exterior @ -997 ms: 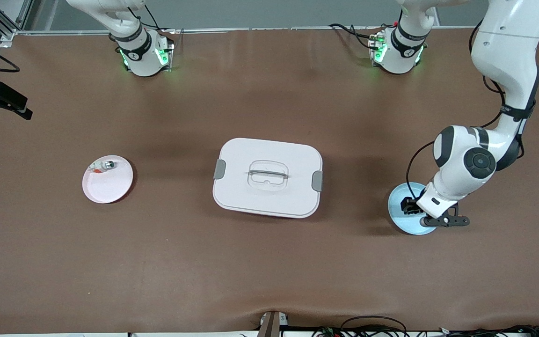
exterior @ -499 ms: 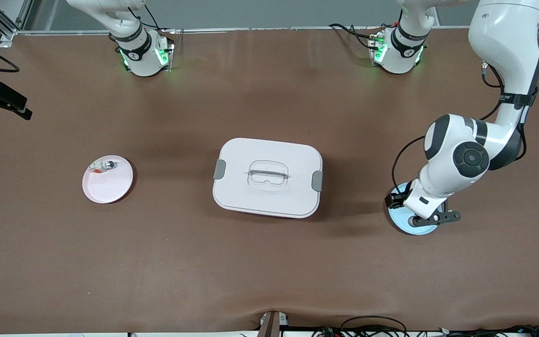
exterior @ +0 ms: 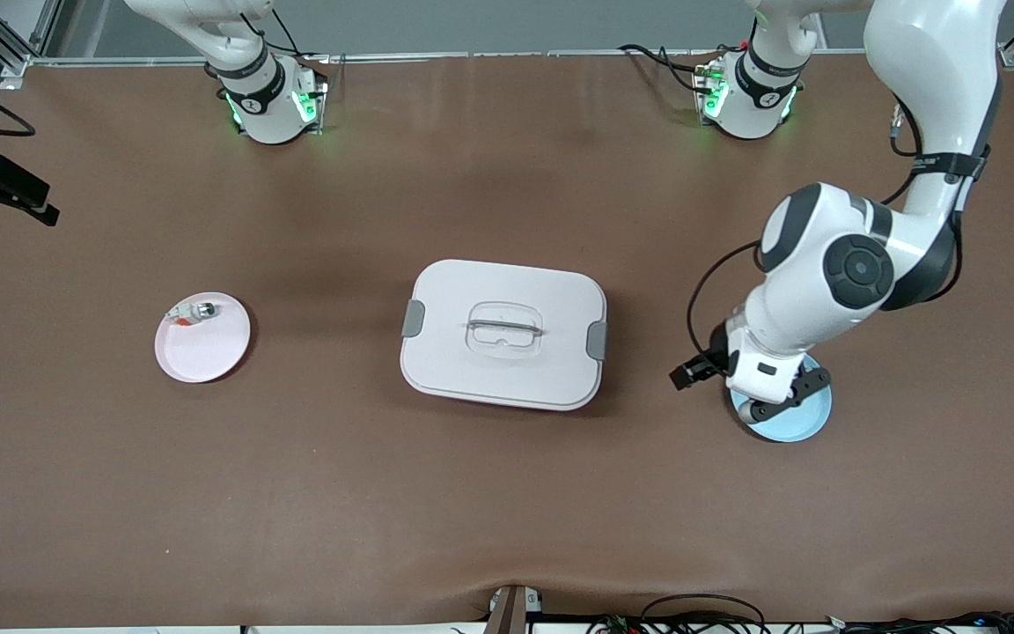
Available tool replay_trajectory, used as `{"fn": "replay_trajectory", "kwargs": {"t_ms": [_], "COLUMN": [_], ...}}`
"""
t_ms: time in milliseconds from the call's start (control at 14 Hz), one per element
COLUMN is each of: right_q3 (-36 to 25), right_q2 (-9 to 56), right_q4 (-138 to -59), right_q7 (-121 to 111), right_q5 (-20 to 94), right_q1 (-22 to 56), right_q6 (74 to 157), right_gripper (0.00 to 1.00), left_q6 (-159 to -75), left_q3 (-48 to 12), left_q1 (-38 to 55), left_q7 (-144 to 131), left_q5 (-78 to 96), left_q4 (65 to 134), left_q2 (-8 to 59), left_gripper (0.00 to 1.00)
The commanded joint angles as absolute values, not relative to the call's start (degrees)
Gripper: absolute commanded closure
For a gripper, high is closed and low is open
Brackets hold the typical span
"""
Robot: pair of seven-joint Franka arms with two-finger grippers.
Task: Transfer orange switch to right arm and place
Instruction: 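Lift the switch with the left gripper and carry it over the white box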
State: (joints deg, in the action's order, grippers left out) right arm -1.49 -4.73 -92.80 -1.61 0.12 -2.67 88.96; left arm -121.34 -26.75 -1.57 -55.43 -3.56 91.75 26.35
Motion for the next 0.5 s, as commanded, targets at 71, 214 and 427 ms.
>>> {"fn": "replay_trajectory", "kwargs": {"t_ms": [71, 214, 427], "right_q3": [-0.7, -0.62, -0.7], "right_q2": [-5.45, -5.01, -3.35], "right_q4": [-92.55, -91.76, -90.97], "right_q7": [-2.37, -1.67, -2.19], "right_q5": [-0.7, -0.79, -1.05], "right_q1": [-3.96, -3.95, -4.48], "right_q6": [89.03, 88.77, 88.59], "right_gripper": [0.0, 0.0, 0.0], "left_q6": [-119.97, -119.97, -119.97], "left_q3": [-29.71, -29.62, -29.71], "left_q1": [3.58, 8.5, 13.43], "left_q7": [-73.86, -83.89, -96.29], "left_q5": [-2.55, -2.46, -2.46], "left_q4": [85.46, 81.58, 79.29], "left_q2": [29.08, 30.93, 30.94], "left_gripper": [1.0, 1.0, 1.0]}}
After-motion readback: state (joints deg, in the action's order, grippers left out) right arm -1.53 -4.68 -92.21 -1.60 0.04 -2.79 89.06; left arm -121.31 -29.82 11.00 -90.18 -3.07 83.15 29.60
